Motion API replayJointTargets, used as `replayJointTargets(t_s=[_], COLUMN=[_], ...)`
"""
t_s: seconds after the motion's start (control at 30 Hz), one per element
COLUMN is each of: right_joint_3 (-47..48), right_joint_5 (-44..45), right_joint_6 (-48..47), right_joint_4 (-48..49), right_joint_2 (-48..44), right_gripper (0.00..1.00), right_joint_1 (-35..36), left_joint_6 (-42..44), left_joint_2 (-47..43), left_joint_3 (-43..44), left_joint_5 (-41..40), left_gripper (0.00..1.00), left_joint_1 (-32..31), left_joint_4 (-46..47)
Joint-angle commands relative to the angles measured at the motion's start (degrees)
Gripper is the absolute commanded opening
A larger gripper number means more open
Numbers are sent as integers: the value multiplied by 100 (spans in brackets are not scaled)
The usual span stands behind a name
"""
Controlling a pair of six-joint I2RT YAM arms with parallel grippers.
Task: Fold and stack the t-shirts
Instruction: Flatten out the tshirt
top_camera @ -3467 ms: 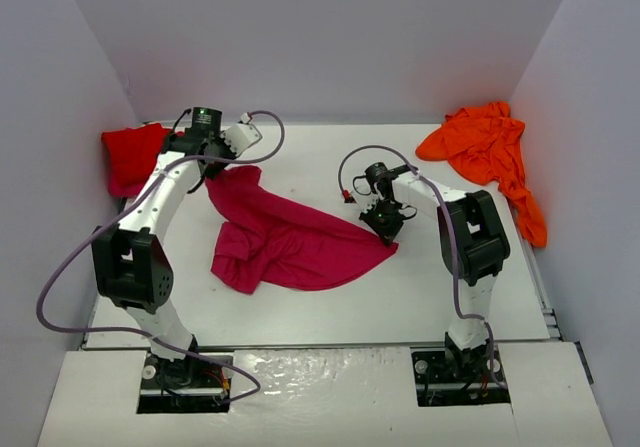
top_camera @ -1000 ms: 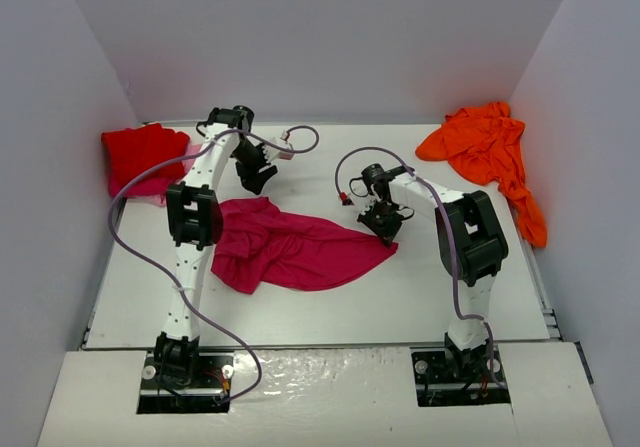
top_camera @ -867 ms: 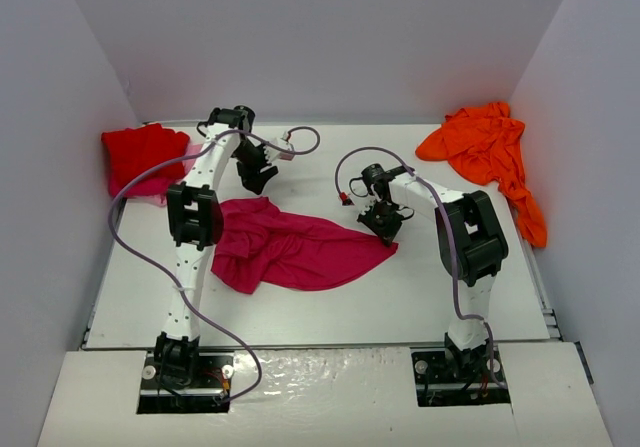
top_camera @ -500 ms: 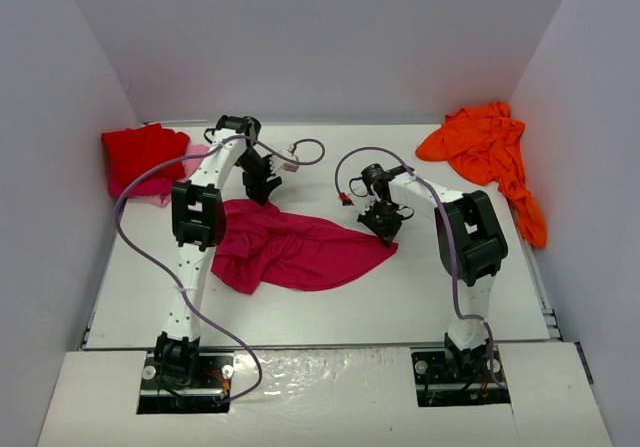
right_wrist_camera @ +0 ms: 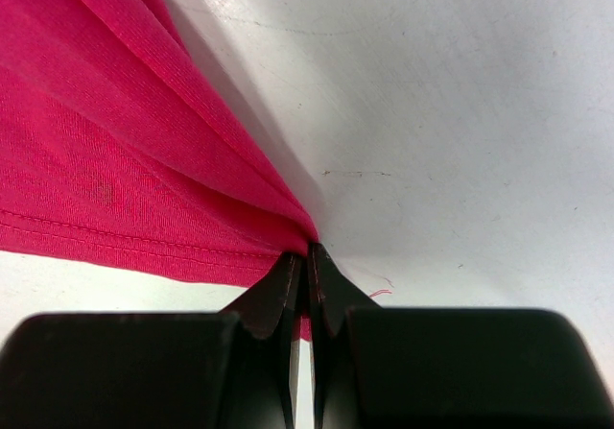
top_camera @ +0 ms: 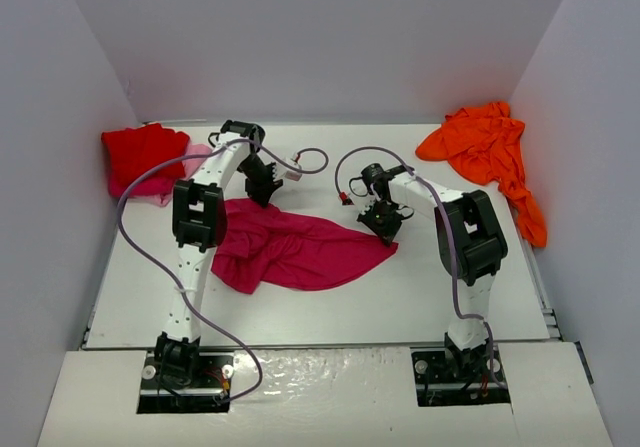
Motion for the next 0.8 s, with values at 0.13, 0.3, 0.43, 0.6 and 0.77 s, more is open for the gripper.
replayJointTargets(t_s=[0.13, 0.3, 0.43, 0.6, 0.77], right_joint_3=[-329, 184, 984, 1445, 2087], right_joint_5=[53, 689, 918, 1233, 2120], right_joint_6=[-75, -161, -198, -163, -394], right_joint_4=[1075, 1041, 874, 839, 816], right_joint_2=[707, 209, -3, -160, -407], right_gripper=[0, 0, 0, 0, 0], right_joint_1=[-70, -129, -299, -271, -170], left_joint_6=[-625, -1414, -1901, -2490, -2911], left_joint_2=[-544, -1760, -2474, -3529, -4211], left_joint_3=[19, -579, -755, -1174, -1384], left_joint_5=[134, -153, -404, -1006, -1520], left_gripper=[0, 0, 0, 0, 0], left_joint_1=[31, 236, 400, 466, 459], left_joint_4=[-1123, 263, 826, 1634, 1953])
